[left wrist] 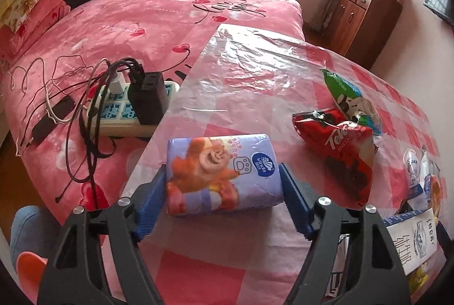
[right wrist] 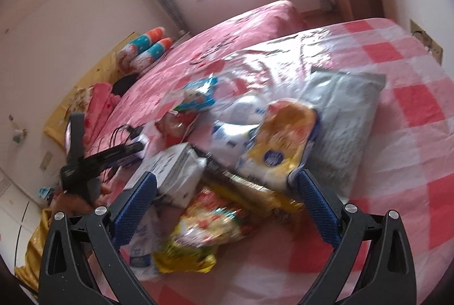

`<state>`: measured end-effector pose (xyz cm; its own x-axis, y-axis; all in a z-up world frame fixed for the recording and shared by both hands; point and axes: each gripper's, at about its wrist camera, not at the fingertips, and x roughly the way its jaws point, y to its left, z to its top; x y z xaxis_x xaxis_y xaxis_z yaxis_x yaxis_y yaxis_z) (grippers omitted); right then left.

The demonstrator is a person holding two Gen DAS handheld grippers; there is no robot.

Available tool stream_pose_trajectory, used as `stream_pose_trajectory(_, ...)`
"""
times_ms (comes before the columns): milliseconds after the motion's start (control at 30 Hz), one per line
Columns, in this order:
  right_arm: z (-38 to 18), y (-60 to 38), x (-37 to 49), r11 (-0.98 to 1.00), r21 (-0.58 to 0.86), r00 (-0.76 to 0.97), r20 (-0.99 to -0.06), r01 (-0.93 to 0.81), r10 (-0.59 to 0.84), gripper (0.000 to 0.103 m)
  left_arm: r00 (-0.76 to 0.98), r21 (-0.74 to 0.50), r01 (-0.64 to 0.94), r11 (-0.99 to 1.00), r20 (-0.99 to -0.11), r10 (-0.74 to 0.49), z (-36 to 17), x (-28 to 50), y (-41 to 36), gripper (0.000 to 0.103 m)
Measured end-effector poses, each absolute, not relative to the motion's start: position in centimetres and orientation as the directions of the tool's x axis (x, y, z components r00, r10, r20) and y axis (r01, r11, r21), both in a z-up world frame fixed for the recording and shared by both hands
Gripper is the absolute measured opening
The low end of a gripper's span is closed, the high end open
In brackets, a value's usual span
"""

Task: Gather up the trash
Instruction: 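Grasp the blue cartoon tissue pack with the left gripper, then grasp the brown coffee stick with the right gripper and lift it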

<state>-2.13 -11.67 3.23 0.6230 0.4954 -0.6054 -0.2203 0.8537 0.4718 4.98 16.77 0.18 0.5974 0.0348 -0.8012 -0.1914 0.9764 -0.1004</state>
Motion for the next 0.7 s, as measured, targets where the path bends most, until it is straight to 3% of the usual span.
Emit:
stream_pose_trajectory(400, 2.5, -9.8, -4.4, 0.869, 0.441, 0.585, -0.651, -0.226, 0.483, 0.096, 0.616, -0.119, -0.141, 0.983, -0.787, -0.007, 0.3, 2.9, 14.6, 0.074)
stream_pose_trajectory(533, 2.2, -9.4, -4.9, 0.876, 0.427, 0.580, -0.663, -0.226, 0.473, 0.084, 0.617, -0.134, -0.119, 0.984, -0.786, -0.033, 0.4, 1.7, 14.0, 0.074)
stream_pose_trajectory(700, 2.3, -9.3, -5.2, 0.879, 0.419, 0.587, -0.662, -0.225, 0.466, 0.084, 0.615, -0.156, -0.088, 0.984, -0.786, -0.069, 0.4, 0.3, 13.1, 0.074)
